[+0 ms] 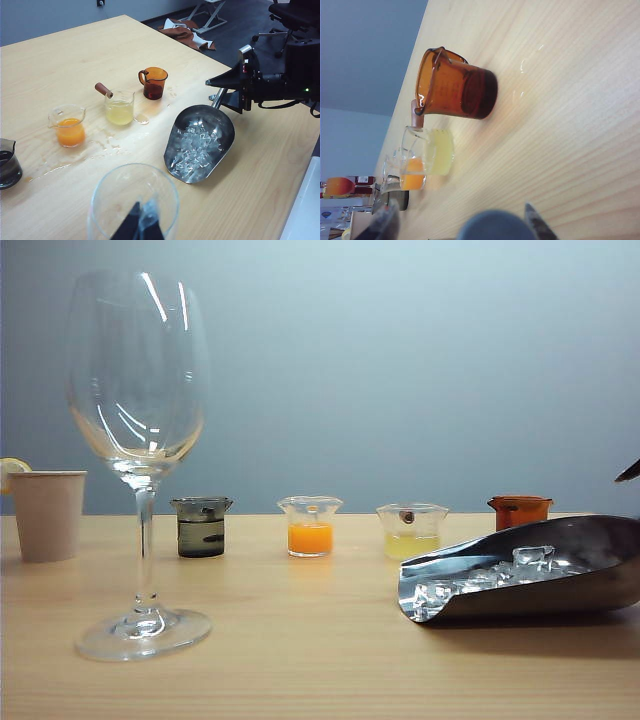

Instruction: Pick up the ice scoop on the desk filled with ice cubes, pour the ice into the goblet, and finally put the scoop back on the table.

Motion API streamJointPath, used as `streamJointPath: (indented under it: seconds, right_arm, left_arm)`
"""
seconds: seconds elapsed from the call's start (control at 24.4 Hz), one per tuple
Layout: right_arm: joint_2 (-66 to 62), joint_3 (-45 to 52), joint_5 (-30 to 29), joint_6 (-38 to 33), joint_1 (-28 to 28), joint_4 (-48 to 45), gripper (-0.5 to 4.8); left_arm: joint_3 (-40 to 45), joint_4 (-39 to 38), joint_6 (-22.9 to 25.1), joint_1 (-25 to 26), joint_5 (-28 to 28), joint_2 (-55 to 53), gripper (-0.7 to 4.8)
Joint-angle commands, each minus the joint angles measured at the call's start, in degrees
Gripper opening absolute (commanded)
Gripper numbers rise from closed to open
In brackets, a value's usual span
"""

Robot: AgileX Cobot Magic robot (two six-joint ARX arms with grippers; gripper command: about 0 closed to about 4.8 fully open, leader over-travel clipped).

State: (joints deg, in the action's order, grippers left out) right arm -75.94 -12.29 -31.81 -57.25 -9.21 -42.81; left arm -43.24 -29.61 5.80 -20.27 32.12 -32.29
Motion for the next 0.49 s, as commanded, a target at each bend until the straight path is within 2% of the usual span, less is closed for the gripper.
streamJointPath:
  seconds: [0.04, 0.29, 0.49]
  right_arm:
    - [-0.31, -0.11, 0.22, 0.04, 1.29, -0.72, 3.09]
    - [-2.34, -0.11, 2.38, 0.04, 4.50, -0.94, 3.04]
    - [-2.69, -0.11, 3.41, 0.02, 4.24, -3.98, 3.06]
  left_arm:
    - [-0.31, 0.55, 0.22, 0.04, 0.00, 0.15, -0.05]
    - [-0.31, 0.52, 0.22, 0.04, 0.02, 0.15, -0.05]
    - [-0.31, 0.52, 0.20, 0.04, 0.00, 0.17, -0.05]
